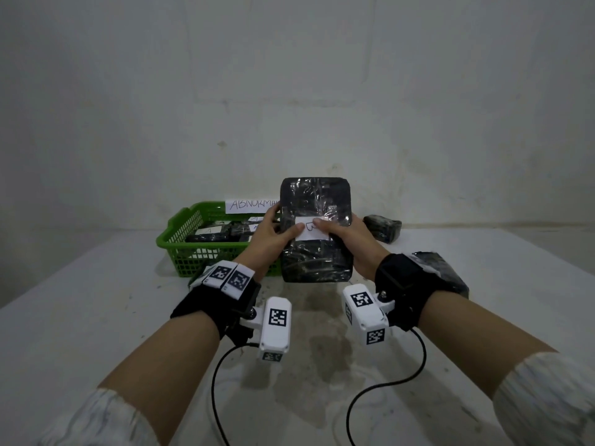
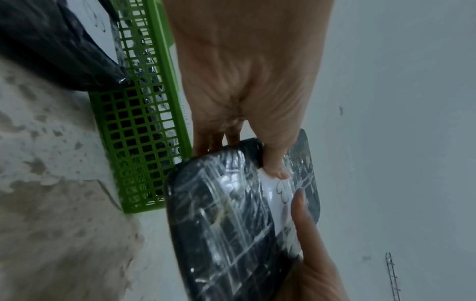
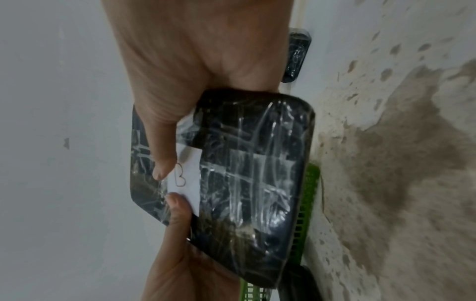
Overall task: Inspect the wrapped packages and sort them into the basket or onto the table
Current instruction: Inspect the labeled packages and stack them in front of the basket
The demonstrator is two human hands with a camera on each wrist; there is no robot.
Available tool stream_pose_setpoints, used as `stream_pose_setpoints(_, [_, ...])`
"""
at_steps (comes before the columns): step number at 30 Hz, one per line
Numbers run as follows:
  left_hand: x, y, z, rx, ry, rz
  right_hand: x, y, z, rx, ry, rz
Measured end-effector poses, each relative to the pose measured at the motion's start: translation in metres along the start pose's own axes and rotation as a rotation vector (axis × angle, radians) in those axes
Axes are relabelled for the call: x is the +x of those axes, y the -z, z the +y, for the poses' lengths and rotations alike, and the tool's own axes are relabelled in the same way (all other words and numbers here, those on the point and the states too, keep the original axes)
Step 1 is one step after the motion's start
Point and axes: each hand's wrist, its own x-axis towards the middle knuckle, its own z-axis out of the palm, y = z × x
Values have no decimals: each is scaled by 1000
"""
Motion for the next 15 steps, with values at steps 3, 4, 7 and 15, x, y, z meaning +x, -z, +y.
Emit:
stream_pose_setpoints(3, [-1, 0, -1, -2, 37, -32, -4, 4, 7, -19, 10, 14])
stream_pose_setpoints(4, [-1, 0, -2, -28, 75, -57, -4, 5, 9, -10, 9, 43])
stream_pose_setpoints(7, [-2, -2, -4, -72, 183, -148, 1, 10, 9, 11, 22, 108])
stream_pose_setpoints(15, [0, -1, -5, -131, 140, -98, 4, 13, 17, -95, -7, 25])
